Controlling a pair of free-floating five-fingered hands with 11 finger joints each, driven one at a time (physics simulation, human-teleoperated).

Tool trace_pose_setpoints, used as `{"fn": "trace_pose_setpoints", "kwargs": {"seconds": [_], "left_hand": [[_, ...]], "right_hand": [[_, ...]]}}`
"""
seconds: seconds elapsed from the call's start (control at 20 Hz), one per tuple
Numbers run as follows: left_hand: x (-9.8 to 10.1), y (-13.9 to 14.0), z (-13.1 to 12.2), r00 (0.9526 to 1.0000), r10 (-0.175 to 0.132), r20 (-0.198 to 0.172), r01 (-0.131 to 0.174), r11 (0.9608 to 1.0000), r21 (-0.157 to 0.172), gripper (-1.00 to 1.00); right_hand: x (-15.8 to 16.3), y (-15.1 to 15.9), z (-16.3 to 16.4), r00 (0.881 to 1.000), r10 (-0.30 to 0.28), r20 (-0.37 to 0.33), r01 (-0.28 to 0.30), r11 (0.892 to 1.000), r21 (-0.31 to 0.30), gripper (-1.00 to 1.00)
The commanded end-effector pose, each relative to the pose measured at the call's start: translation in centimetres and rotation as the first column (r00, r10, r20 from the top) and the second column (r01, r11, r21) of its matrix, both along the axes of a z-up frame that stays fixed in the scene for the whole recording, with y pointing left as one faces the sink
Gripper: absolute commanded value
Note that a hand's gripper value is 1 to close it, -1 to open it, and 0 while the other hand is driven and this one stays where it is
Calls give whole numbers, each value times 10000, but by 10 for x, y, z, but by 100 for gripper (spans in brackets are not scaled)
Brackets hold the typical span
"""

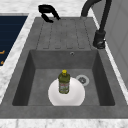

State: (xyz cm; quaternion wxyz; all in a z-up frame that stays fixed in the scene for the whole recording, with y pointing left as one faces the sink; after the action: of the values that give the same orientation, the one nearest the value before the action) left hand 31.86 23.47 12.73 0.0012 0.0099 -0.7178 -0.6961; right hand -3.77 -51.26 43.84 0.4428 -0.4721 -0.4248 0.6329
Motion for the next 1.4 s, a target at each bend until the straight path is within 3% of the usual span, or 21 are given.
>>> {"fn": "trace_pose_setpoints", "kwargs": {"seconds": [0.0, 0.5, 0.8, 0.95, 1.35], "left_hand": [[0, 0, 0, 10000, 0, 0, 0, 10000, 0, 0], [0, 0, 0, 10000, 0, 0, 0, 10000, 0, 0], [0, 0, 0, 10000, 0, 0, 0, 10000, 0, 0], [0, 0, 0, 10000, 0, 0, 0, 10000, 0, 0], [0, 0, 0, 10000, 0, 0, 0, 10000, 0, 0]], "right_hand": [[11, -30, -17, 9999, -3, 168, -3, 9994, 336, 100], [81, -73, -63, 9996, -229, 160, 225, 9993, 292, 100], [93, -85, -101, 9915, -1299, 100, 1293, 9905, 460, 100], [105, -104, -124, 9935, -1017, 506, 993, 9939, 476, 100], [137, -138, -188, 9913, -1049, 791, 996, 9927, 685, 100]]}}
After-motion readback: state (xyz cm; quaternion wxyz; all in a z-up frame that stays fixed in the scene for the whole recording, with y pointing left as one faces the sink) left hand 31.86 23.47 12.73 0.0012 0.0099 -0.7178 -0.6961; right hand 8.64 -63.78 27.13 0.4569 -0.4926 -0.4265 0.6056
